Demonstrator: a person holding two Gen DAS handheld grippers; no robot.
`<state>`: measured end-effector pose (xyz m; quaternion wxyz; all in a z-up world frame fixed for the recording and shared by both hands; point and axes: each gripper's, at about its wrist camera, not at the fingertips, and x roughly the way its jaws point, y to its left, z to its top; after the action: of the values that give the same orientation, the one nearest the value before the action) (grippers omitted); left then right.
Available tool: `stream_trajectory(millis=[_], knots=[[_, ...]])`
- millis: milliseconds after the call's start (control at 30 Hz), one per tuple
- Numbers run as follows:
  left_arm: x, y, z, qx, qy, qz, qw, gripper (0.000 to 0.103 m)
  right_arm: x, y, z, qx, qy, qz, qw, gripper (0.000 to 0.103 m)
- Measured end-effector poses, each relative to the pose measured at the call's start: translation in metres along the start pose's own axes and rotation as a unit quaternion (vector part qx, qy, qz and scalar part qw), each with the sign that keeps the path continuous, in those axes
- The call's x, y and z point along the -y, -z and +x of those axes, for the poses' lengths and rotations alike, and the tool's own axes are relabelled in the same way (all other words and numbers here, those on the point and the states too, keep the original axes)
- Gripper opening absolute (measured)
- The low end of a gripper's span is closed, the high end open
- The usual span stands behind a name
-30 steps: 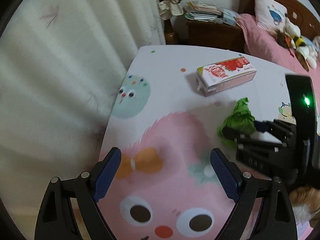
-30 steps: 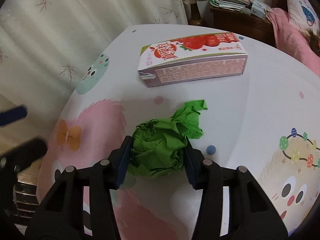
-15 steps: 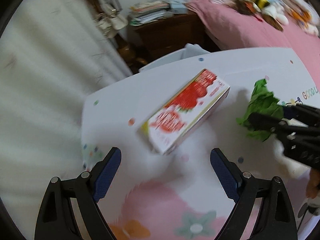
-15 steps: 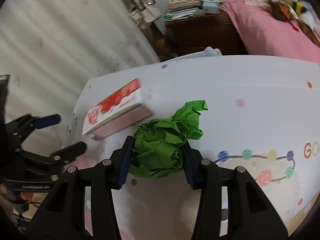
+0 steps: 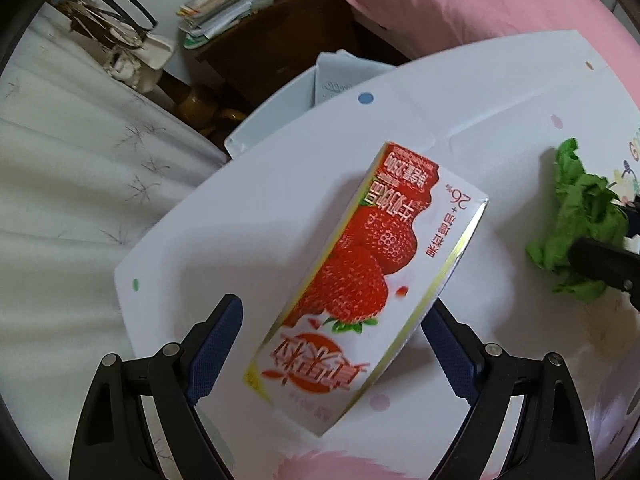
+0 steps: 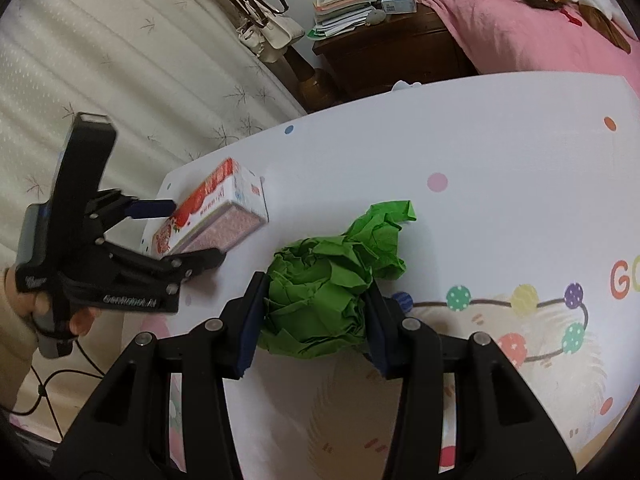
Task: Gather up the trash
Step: 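Grasp the green crumpled paper with the right tool while the left tool grasps the strawberry carton, then carry both items over the bin and open both tools to drop them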
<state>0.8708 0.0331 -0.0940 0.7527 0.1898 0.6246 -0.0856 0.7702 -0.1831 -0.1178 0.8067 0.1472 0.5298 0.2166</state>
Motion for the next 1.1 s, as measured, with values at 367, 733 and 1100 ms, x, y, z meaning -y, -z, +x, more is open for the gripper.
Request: stream_trajectory(millis=[367,733,1100], knots=[[0.02,0.033,-0.02,0.023,-0.003,-0.066,0.9976,0.054,-0.002,0.036,-0.029,-0.006,0.009,-0.004,1.0,0.042],[0.063,0.174,-0.113,0.072,0.014,-0.118,0.9903,0.052,-0.047,0.13,-0.096,-0.005,0.023,-0.007,1.0,0.042],[0.123,0.392,-0.225,0.148,0.071,-0.12,0.9791,0.052,-0.139,0.297,-0.191,0.025,0.057,0.006,0.998,0.042]])
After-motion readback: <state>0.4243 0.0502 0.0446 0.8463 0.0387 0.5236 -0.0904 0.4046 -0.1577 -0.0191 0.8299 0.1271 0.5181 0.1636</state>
